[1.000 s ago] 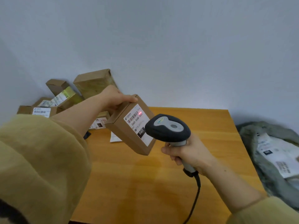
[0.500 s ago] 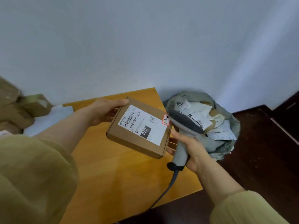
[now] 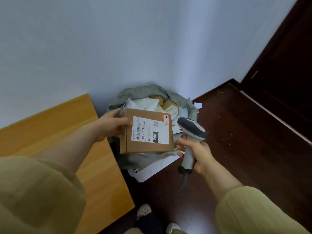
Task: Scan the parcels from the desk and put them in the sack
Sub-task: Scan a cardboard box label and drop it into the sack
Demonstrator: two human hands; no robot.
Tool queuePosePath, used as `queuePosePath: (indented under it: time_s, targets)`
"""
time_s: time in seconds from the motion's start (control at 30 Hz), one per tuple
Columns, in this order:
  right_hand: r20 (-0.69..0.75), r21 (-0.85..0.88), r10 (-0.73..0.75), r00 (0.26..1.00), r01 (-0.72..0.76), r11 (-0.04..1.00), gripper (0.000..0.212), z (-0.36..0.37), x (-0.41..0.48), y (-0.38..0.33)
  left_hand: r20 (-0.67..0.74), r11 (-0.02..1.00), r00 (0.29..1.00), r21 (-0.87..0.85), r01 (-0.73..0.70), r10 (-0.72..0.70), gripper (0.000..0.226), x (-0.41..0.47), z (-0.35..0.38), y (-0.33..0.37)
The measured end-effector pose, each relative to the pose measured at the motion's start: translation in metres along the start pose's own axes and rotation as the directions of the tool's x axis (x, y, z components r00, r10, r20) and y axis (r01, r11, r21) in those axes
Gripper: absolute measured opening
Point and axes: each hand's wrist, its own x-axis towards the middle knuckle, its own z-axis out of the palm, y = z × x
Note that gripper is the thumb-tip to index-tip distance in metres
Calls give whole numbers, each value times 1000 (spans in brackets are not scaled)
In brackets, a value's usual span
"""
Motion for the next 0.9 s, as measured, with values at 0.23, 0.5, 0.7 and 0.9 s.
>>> queuePosePath:
  time_s: [0.23, 0.5, 0.7, 0.9]
  targets:
    - [-205, -27, 50, 977, -57, 998, 20, -58, 111, -49, -38, 997, 998, 72, -40, 43, 79, 122, 76, 28]
    - [-313, -134, 134, 940, -183, 974, 51, -88, 264, -68, -76, 890, 985, 443, -105, 154, 99, 229, 142, 41]
    - [-228, -144, 267, 936, -304, 942, 36, -84, 350, -50, -103, 868, 983, 489, -85, 154, 116, 275, 167, 17]
    - [-77, -117, 400, 913, -407, 906, 25, -77, 399, -32, -152, 845, 969, 528, -89, 197, 105, 292, 178, -8]
